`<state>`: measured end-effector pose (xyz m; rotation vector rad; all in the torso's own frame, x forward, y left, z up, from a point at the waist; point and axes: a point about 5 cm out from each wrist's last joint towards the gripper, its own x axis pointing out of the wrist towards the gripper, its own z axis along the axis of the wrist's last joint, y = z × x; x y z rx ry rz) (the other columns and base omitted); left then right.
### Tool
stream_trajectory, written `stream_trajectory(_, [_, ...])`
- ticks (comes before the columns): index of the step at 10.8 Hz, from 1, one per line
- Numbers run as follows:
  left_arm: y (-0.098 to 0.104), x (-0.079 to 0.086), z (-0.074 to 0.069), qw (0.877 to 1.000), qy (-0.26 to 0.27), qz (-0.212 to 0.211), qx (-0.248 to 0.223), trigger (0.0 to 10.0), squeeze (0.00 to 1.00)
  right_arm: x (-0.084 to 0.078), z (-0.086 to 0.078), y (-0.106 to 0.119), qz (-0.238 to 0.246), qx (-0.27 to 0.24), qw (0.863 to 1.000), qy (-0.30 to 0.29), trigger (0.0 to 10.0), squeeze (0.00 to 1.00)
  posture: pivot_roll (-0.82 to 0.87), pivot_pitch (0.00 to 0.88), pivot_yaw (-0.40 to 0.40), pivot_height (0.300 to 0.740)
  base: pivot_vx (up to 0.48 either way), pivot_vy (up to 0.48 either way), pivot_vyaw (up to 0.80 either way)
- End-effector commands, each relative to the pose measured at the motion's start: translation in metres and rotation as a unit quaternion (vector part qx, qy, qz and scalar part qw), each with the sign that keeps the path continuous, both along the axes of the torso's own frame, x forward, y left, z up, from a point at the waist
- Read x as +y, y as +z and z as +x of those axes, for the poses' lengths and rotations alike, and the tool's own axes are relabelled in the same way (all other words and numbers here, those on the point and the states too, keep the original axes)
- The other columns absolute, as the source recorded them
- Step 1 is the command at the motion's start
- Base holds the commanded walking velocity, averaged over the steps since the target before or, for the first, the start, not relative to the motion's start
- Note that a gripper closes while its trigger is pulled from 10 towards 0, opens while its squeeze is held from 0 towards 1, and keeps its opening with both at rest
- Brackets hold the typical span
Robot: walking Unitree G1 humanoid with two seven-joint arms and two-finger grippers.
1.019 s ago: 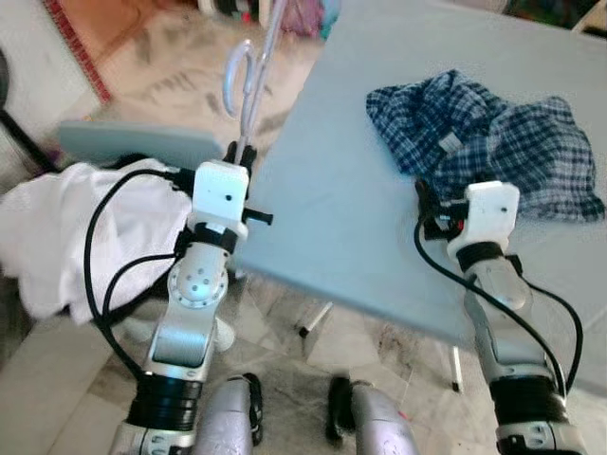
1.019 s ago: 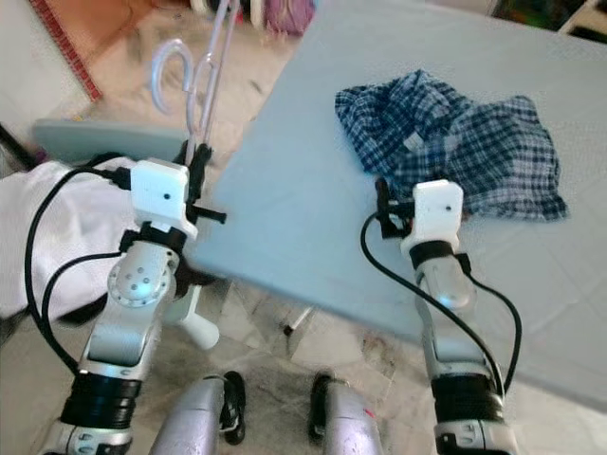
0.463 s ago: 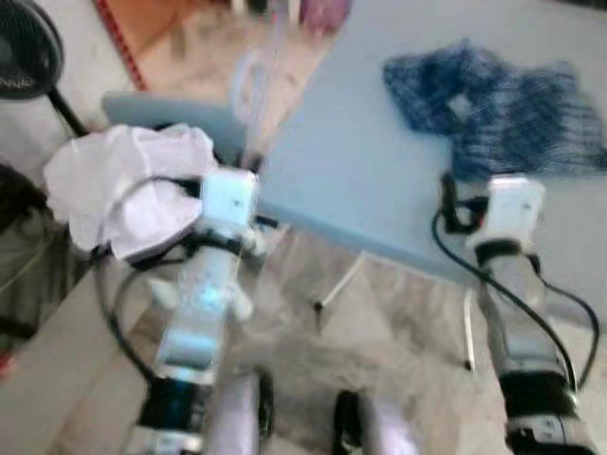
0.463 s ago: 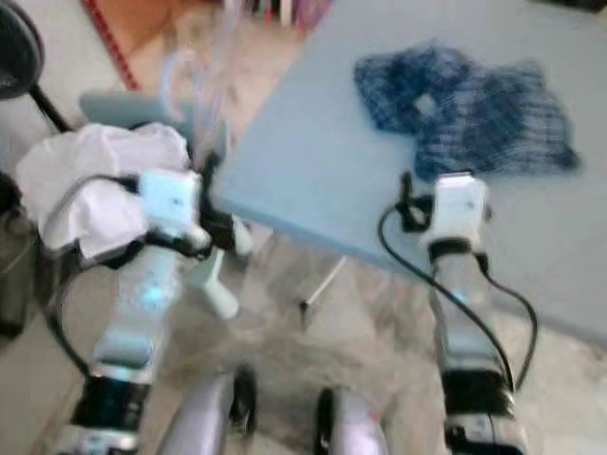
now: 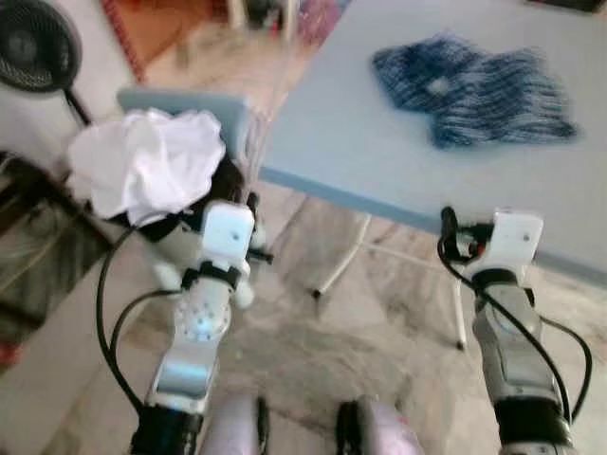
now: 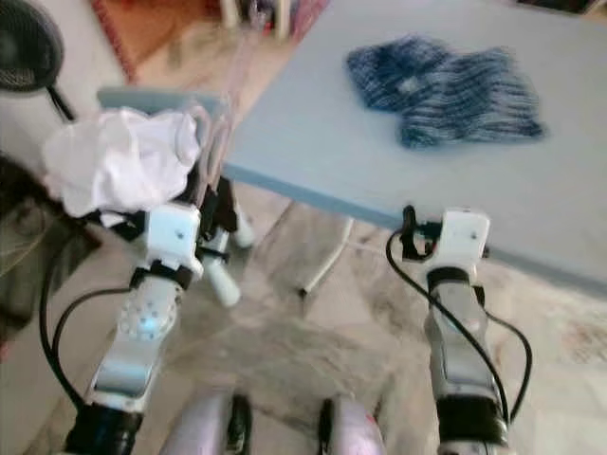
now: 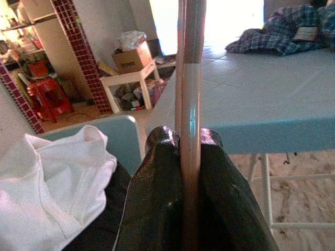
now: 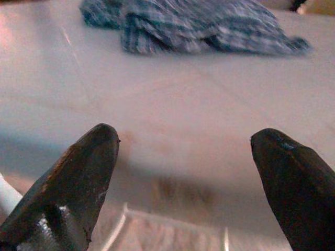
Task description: Hang hanger
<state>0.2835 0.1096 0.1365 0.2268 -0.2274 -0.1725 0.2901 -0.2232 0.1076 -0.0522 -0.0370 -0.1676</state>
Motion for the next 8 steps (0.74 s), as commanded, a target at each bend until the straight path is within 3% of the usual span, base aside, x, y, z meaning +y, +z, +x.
stream_trajectory(1, [-0.012,0.017,-0.004,0.999,0.038,-0.001,0.022,10.0,0.0,0.004,-0.004,-0.008,0.015,0.014,1.0,0.004,10.0,0.0,0.02,0.2,0.005,0.74,0.0,0.0,0.0])
stream_trajectory(3, [-0.029,0.032,-0.016,0.997,0.055,-0.019,0.059,10.0,0.0,0.007,-0.018,-0.02,0.033,0.025,0.999,0.001,10.0,0.0,0.02,0.207,0.009,0.74,0.0,0.0,0.0])
stream_trajectory(4, [-0.031,0.033,-0.017,0.995,0.061,-0.034,0.064,10.0,0.0,0.003,-0.018,-0.022,0.021,0.029,0.999,-0.02,10.0,0.0,0.01,0.206,0.012,0.74,0.0,0.0,0.0])
stream_trajectory(6, [-0.027,0.027,-0.015,0.996,0.051,-0.034,0.057,10.0,0.0,0.004,-0.012,-0.021,0.082,0.014,0.996,-0.023,10.0,0.0,0.01,0.203,0.02,0.74,0.0,0.0,0.0])
stream_trajectory(7, [-0.027,0.025,-0.015,0.997,0.043,-0.032,0.058,10.0,0.0,0.002,-0.012,-0.018,0.052,0.005,0.998,-0.032,10.0,0.0,0.01,0.199,0.027,0.74,0.0,0.0,0.0])
stream_trajectory(8, [-0.029,0.022,-0.015,0.997,0.032,-0.036,0.067,10.0,0.0,0.007,-0.015,-0.022,0.106,0.012,0.994,0.001,10.0,0.0,0.01,0.194,0.033,0.74,0.0,0.0,0.0])
